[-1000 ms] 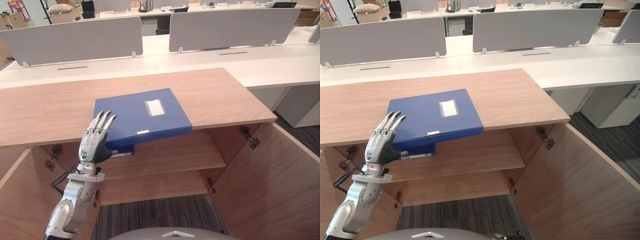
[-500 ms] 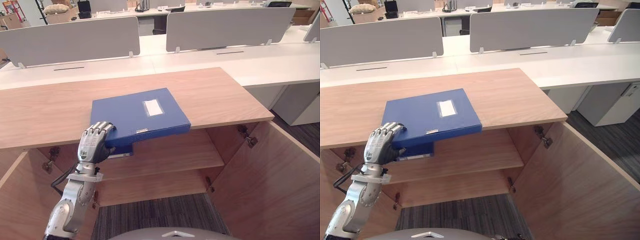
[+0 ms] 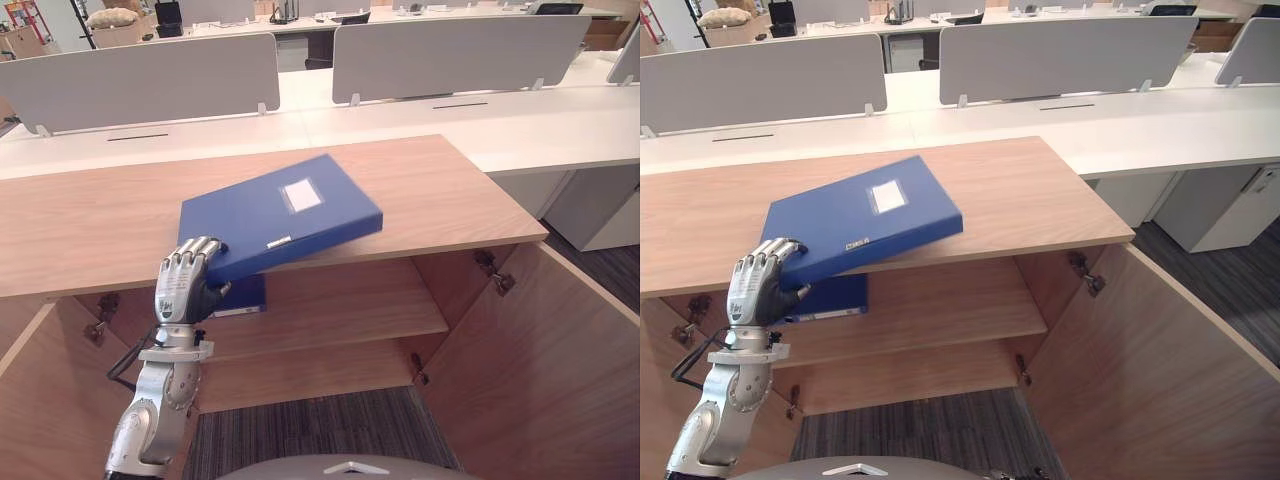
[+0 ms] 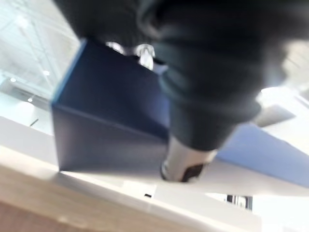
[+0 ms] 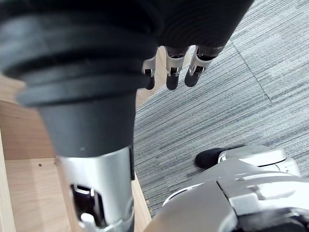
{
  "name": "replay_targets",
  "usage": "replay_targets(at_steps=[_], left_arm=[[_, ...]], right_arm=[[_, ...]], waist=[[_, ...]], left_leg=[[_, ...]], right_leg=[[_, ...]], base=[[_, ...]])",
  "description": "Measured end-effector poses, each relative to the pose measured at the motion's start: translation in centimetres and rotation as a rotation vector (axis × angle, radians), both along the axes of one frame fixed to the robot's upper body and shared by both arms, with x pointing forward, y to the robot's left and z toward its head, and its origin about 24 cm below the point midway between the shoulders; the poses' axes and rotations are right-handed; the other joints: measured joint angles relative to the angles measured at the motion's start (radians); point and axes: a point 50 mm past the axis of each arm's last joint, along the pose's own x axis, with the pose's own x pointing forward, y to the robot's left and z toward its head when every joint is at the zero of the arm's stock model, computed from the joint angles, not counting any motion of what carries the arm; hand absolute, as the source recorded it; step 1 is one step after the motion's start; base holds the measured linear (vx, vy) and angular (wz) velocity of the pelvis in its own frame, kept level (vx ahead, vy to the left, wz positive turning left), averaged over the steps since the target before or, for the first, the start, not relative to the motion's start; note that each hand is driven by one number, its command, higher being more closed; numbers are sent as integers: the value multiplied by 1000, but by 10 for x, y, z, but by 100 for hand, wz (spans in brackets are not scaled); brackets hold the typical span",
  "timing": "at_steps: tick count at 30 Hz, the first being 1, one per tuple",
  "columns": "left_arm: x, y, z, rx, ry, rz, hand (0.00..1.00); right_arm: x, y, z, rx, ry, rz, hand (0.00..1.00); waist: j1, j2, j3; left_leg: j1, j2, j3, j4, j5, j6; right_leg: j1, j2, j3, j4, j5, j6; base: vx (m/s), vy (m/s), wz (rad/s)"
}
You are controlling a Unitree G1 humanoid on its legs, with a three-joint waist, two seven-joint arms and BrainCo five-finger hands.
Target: Walk over to the cabinet, pick up the folder, carry it to the office cabinet, place the folder inside the office cabinet, then close the office cabinet door
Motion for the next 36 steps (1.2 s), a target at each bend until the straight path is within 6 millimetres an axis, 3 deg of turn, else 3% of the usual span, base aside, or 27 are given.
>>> replay_targets(at_steps=[11,16,19,26,28,36], left_arm=[[-6,-8,11,-491,-132,36,100],[-15,-7,22,-580,-197,53,100],[-19,-6,30,-636,-256,67,100],[-28,-11,52,-754,-388,22,100],[-31,-13,59,-774,-432,0,100],[-32,-29,63,-898,-431,-117,100]], right_arm=[[32,13,10,0,-155,8,0],[67,33,30,24,-365,12,0],[89,40,54,24,-548,-10,0],[112,40,108,-8,-859,-55,0],[123,40,134,-26,-999,-55,0],[128,34,208,-95,-1371,-104,0]], waist=[[16,-18,-10],[17,-44,-3],[20,-43,-2],[15,-42,-2],[13,-41,-2],[-3,-32,2]], left_leg=[[-33,6,3,1,1,-1],[-35,6,13,1,-1,1],[-35,3,25,1,-4,5],[-37,-2,36,1,-9,10],[-37,-2,52,2,-11,10],[-43,-2,77,44,-46,13]], right_leg=[[-33,1,7,19,-2,3],[-39,0,17,25,-3,4],[-48,-3,31,33,-5,7],[-60,-8,39,36,-9,12],[-73,-7,55,40,-8,13],[-72,-9,81,38,-9,14]], base=[[3,-5,-1],[-31,-13,-6],[-27,0,-11],[-3,-4,-3],[11,-5,-18],[-1,-7,-10]])
